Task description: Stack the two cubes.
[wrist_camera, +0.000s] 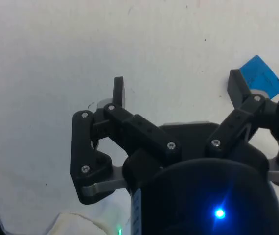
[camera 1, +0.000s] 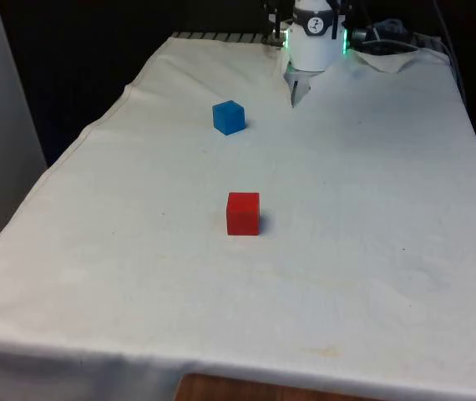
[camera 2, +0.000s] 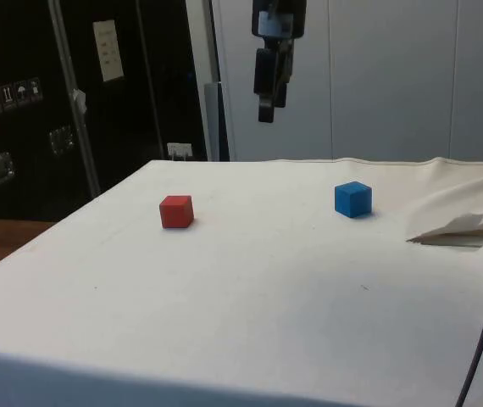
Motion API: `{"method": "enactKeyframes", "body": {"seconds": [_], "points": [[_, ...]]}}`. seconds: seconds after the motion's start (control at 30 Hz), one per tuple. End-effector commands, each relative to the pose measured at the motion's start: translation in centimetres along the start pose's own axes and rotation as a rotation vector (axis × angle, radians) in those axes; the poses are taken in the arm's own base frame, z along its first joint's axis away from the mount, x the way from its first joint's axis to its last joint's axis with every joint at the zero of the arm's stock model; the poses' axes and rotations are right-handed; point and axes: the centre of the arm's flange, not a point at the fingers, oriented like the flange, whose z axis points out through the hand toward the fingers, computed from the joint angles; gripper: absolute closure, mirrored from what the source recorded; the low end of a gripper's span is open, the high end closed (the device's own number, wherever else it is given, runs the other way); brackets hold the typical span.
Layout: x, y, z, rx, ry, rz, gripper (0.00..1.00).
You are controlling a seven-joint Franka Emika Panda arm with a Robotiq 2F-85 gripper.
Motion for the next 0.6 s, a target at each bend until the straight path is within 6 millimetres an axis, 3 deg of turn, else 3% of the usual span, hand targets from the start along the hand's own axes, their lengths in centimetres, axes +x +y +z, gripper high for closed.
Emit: {"method": "enactKeyframes", "body": {"seconds": [0.0,0.57], "points": [[-0.13,0.12,0.01,-0.005,-0.002,0.0,0.0],[-0.23,0.93,0.41,0.001,-0.01,0.002,0.0]]}}
